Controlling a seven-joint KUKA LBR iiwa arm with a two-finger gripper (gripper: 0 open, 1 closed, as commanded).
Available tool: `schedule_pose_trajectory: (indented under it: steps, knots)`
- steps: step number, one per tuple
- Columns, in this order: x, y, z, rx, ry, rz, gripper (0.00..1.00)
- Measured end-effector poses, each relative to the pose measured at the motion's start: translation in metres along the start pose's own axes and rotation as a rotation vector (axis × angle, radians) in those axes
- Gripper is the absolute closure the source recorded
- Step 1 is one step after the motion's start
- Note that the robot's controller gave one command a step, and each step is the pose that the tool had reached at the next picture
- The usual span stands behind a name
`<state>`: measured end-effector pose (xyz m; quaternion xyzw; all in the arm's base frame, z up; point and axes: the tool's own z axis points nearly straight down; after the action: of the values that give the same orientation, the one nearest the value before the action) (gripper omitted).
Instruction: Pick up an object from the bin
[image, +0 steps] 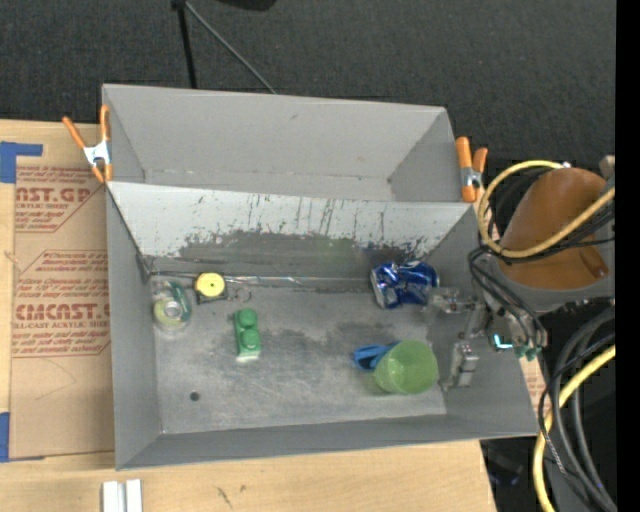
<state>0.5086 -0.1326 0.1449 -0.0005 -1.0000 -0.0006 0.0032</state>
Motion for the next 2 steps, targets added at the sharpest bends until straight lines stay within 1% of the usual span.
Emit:
schedule_pose_trajectory:
  steps: [1,2]
  knots:
    - [0.002,0.056,0.074,0.001,-0.001,-0.139,0.00]
    - [0.024,0.100,0.071,0.005,-0.017,-0.343,0.00]
